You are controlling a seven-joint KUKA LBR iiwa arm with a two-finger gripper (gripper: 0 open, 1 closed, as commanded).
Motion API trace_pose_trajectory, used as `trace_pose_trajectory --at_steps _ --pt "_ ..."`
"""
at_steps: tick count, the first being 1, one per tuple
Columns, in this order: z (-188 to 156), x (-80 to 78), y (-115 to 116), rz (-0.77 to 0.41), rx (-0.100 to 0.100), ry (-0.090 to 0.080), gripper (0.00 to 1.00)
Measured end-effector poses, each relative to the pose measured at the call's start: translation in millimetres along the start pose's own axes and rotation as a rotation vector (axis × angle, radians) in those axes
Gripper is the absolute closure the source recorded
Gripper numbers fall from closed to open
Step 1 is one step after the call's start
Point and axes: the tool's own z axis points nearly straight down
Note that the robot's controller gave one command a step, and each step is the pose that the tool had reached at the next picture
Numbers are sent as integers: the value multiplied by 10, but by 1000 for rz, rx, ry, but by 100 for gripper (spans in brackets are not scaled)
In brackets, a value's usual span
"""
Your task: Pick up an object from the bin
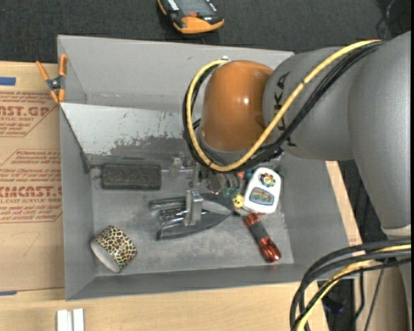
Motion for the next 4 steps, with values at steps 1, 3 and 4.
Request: trace_pose_trajectory --at_steps 1,3,4 --pt "421 285 -272 -108 0 -1 0" --pt "320 183 -131 -239 1 1 0" --pt "656 40 -742 -466 1 1 100"
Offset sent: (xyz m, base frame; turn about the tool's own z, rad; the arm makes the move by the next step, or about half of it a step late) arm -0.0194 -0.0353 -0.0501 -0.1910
